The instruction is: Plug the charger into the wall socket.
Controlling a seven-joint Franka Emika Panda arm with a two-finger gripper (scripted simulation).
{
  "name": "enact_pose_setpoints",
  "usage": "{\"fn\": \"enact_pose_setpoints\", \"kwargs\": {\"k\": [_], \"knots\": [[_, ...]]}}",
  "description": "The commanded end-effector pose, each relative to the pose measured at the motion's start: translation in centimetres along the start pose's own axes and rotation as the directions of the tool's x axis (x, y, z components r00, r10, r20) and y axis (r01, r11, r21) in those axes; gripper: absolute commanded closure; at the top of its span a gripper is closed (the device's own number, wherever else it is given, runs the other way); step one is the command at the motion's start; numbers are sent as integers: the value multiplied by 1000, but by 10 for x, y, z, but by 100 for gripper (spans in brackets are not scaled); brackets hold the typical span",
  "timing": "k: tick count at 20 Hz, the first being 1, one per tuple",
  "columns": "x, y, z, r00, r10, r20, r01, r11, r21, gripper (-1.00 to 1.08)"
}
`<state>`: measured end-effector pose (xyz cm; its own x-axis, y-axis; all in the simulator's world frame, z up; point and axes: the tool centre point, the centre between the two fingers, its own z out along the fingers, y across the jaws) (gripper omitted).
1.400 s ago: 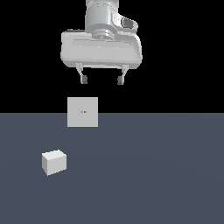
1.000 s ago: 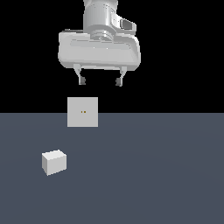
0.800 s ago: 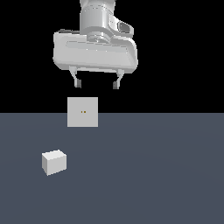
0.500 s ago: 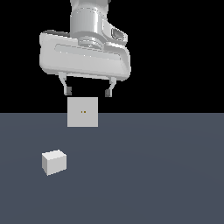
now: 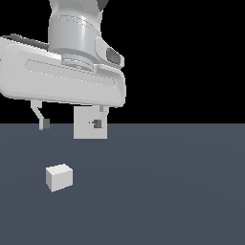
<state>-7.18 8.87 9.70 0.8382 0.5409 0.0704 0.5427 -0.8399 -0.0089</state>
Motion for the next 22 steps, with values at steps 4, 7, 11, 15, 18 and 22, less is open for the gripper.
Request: {"fn": "enact_pose_setpoints", "kwargs": {"k": [4,7,11,15,18,22], "knots": [[-10,-17,20,993,-112,-23,112,994,3,-92],[-13,-23,27,988,-150,-30,150,989,4,-92],[-16,-27,32,983,-180,-36,180,984,5,-92],[-17,-28,33,983,-181,-35,182,983,5,-92],[-17,-27,36,983,-181,-35,182,983,5,-92],[-18,-28,46,983,-183,-35,183,983,5,-92]]}}
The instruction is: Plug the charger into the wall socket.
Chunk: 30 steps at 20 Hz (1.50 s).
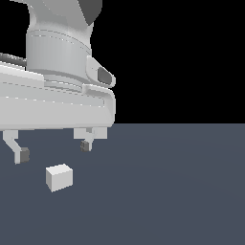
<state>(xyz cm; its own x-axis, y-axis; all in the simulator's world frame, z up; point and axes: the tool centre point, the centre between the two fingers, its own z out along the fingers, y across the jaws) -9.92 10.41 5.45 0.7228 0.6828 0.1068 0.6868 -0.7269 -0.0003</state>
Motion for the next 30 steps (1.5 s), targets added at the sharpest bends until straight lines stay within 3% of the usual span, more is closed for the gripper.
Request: {"fn": "enact_pose_setpoints", "kwargs": {"k": [1,13,14,30], "knots": [[-1,-1,8,1000,-1,1,1,1000,0,-92],[-5,0,42,1000,-4,0,4,1000,0,-92],[-5,0,42,1000,-4,0,4,1000,0,108],[0,2,38,1000,26,-1,-26,1000,-3,108]]}}
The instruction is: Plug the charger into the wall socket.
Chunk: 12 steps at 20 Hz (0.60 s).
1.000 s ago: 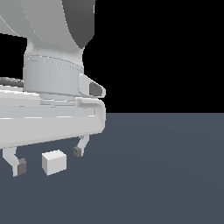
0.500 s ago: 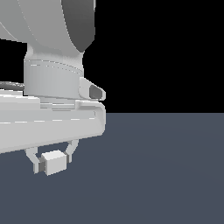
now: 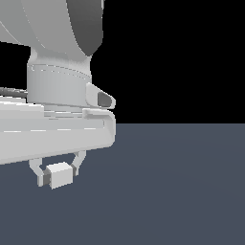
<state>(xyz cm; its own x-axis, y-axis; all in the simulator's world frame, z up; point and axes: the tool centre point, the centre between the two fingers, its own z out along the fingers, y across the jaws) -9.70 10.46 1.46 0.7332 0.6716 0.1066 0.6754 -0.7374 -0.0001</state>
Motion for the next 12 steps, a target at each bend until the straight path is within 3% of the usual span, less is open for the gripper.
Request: {"fn": "enact_pose_setpoints", "kwargs": {"k": [1,7,12], "knots": [[4,2,-3,1000,21,-1,-21,1000,-2,108],[19,12,-16,993,119,-3,-120,993,-12,108],[36,27,-33,971,241,-6,-241,970,-24,108]]}}
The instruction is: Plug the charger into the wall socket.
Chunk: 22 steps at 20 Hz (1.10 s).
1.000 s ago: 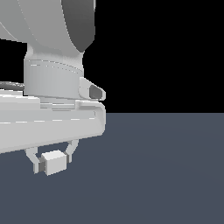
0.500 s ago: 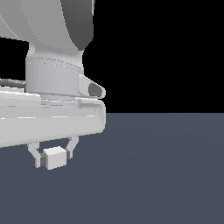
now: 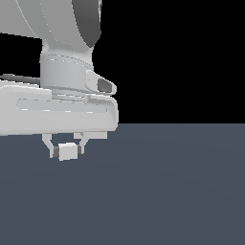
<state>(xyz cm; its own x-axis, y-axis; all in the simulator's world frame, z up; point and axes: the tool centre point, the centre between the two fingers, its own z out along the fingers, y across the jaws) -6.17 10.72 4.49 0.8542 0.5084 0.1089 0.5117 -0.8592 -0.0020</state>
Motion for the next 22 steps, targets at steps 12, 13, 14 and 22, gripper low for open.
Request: {"fn": "enact_pose_setpoints", "kwargs": {"k": [12,13,14,22], "knots": [[45,40,-42,949,317,-6,-317,948,-35,108],[46,43,-44,944,330,-6,-330,943,-37,108],[47,45,-45,940,342,-7,-342,939,-39,108],[52,52,-51,923,384,-8,-384,922,-44,108]]}}
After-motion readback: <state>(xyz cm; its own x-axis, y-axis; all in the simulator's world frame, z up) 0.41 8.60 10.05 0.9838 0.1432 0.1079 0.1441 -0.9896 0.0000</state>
